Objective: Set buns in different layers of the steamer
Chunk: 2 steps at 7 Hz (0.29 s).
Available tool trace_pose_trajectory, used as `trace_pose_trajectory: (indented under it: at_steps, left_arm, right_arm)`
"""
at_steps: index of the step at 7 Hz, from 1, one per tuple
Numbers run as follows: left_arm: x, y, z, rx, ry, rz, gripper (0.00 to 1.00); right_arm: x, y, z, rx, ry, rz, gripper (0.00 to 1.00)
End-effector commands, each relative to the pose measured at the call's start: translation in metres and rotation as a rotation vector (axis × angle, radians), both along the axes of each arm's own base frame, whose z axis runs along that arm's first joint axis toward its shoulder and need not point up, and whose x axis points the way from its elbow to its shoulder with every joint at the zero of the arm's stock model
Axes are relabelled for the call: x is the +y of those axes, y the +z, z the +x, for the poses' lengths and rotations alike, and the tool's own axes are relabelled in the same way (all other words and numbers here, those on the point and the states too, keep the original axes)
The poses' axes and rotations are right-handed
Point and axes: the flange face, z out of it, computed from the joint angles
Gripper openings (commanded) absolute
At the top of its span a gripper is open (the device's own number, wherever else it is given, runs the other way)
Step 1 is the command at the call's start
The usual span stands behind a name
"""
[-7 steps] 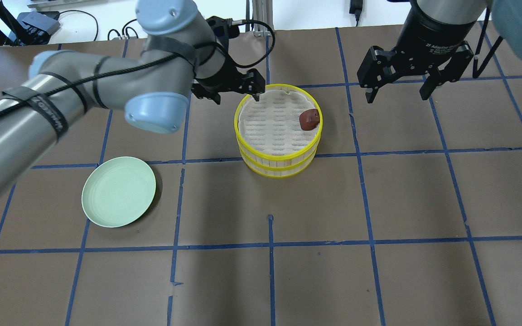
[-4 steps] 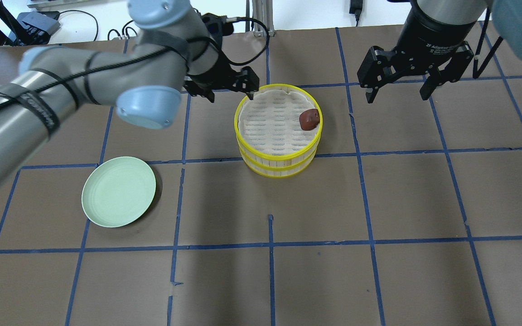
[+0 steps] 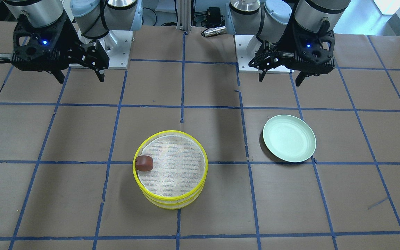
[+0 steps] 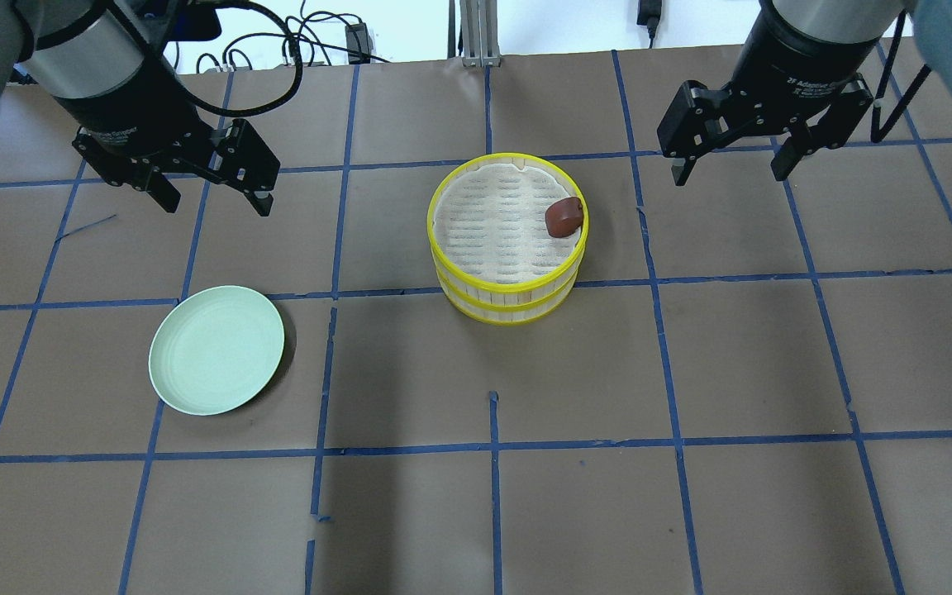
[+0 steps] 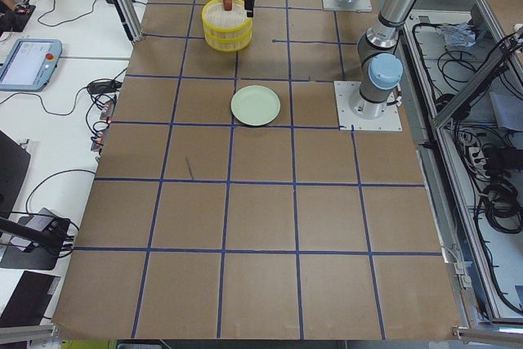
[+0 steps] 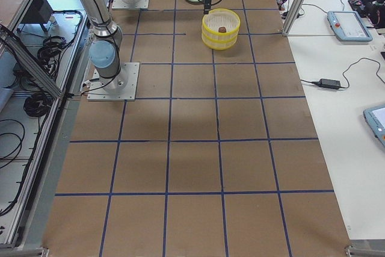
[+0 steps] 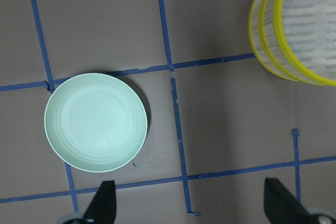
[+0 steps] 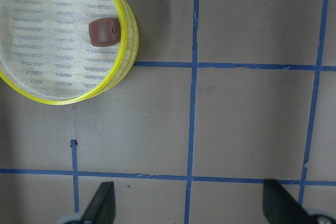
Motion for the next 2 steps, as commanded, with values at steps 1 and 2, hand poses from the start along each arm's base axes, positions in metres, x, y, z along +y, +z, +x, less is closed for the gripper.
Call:
trace_pose_trajectory:
  at_steps: [1, 2]
  left_arm:
    - [0.0017, -0.0004, 0.0017, 0.007, 0.004, 0.003, 1.00]
    - [0.0022, 0.0004, 0.0018, 0.005, 0.002, 0.001, 1.00]
  right_arm:
    - [-0.0005, -0.0014, -0.0010, 0.005, -0.002, 0.000, 1.00]
    - [-0.0014, -0.0005, -0.0002, -0.002, -0.001, -0.009, 1.00]
